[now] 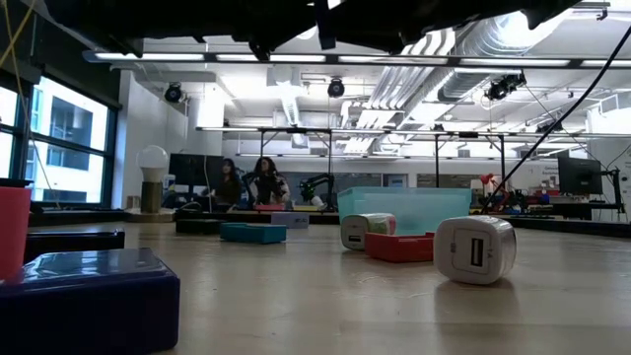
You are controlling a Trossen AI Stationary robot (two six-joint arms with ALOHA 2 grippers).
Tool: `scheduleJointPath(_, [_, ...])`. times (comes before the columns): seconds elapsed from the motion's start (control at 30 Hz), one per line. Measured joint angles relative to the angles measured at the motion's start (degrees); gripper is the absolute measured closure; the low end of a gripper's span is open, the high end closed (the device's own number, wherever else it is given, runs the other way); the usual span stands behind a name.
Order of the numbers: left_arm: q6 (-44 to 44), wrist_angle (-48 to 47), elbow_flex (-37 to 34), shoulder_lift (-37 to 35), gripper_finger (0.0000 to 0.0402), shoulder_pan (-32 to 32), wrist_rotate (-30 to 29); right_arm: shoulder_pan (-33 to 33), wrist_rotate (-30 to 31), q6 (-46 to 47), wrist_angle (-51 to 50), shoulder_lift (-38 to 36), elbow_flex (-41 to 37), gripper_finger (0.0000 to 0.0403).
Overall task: Pick & Place Office items
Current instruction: Put the top blue digital timer into the black bin
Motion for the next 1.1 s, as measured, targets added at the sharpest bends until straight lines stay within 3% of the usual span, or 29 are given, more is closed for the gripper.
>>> scheduleJointPath(0.13, [-1.1, -0.1, 0.0, 0.0, 0.0253, 0.0, 0.0, 0.0, -0.8, 1.8, -0.4, 0.0, 0.0, 0.0276])
scheduleJointPath(0.23, [-2.0, -0.6, 0.0, 0.0, 0.0258, 0.0, -0.1, -0.1, -2.4, 2.3, -1.1, 0.0, 0.0, 0.0265])
scheduleJointPath(0.47, [-5.7, -3.2, 0.0, 0.0, 0.0258, 0.0, -0.1, 0.0, -1.7, 3.8, -2.7, 0.0, 0.0, 0.0053])
scheduleJointPath(0.53, [-6.5, -5.9, 0.0, -0.9, 0.0258, 0.0, -0.2, 0.0, -1.7, 3.8, -2.9, 0.0, 0.0, 0.0020])
scheduleJointPath(0.83, [-16.0, -27.8, 0.0, -12.2, 0.0258, -1.2, -0.9, 0.0, -1.4, 2.6, -6.2, 0.0, 0.1, 0.0070])
scheduleJointPath(1.1, [-27.6, -47.5, 0.0, -21.2, 0.0258, -7.8, -11.3, 0.1, -1.4, 2.9, -7.2, 0.1, 0.0, 0.0081])
